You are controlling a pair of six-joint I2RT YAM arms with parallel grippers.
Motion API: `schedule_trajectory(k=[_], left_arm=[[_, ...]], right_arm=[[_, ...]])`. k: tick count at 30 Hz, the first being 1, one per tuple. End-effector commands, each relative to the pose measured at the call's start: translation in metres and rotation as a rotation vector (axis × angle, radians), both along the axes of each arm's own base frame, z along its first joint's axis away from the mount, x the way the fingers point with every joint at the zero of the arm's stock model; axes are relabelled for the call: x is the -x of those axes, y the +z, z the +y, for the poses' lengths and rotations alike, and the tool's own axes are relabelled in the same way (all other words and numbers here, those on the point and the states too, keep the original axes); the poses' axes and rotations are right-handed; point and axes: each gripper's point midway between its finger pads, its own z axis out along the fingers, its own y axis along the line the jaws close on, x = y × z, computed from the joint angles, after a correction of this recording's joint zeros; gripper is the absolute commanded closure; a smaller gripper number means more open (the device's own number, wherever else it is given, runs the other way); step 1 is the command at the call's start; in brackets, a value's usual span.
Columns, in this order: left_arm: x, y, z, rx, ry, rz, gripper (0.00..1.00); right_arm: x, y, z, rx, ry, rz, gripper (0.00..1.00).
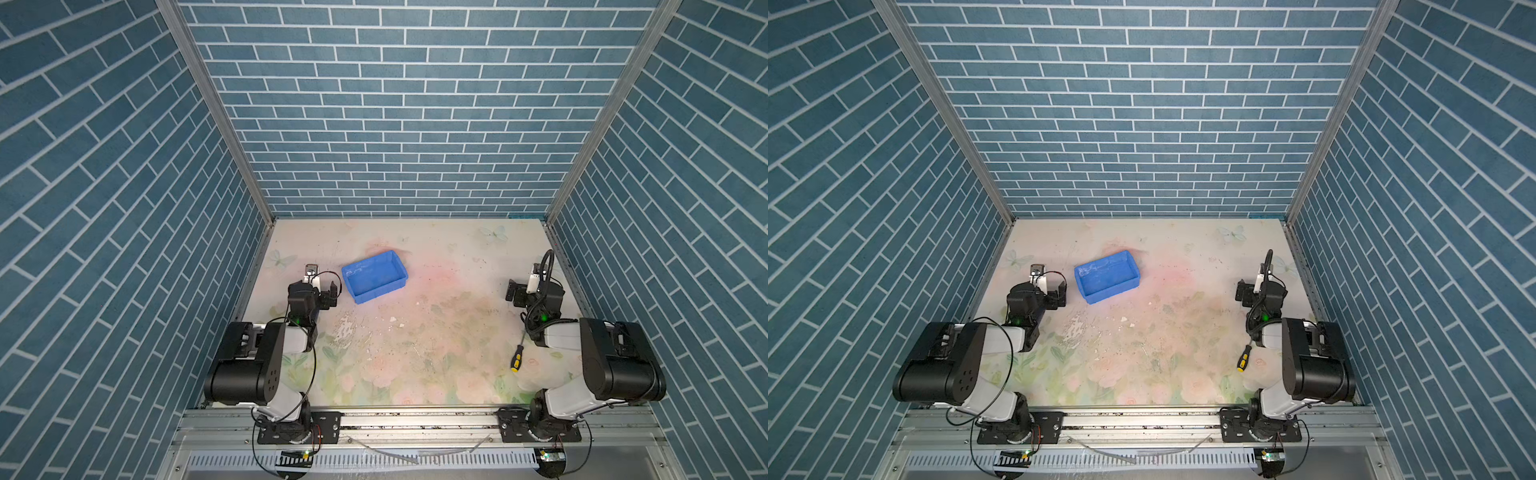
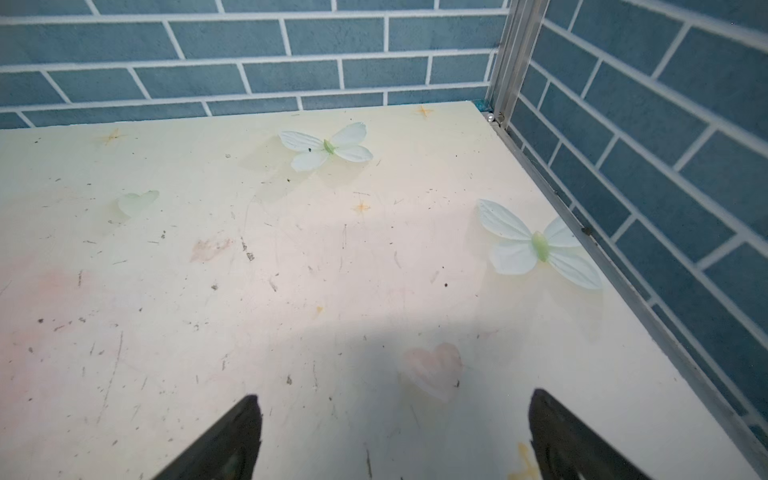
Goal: Put the screwdriver in the bin
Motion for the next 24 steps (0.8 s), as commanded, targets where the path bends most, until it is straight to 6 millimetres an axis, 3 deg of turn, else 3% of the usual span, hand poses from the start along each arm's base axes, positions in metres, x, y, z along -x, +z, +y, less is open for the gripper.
schedule_trajectory(k=[1, 24], left_arm=[[-0.0047, 0.0088, -0.001, 0.004, -0.01, -0.03, 0.0], [-0.0054, 0.0083, 0.0034, 0.006, 0.0, -0.027, 0.0]], right_arm=[[-0.0019, 0.0031, -0.0008, -0.009, -0.002, -0.018, 0.01], [-0.0017, 0.0037, -0.0006, -0.01, -0.002, -0.02, 0.01]])
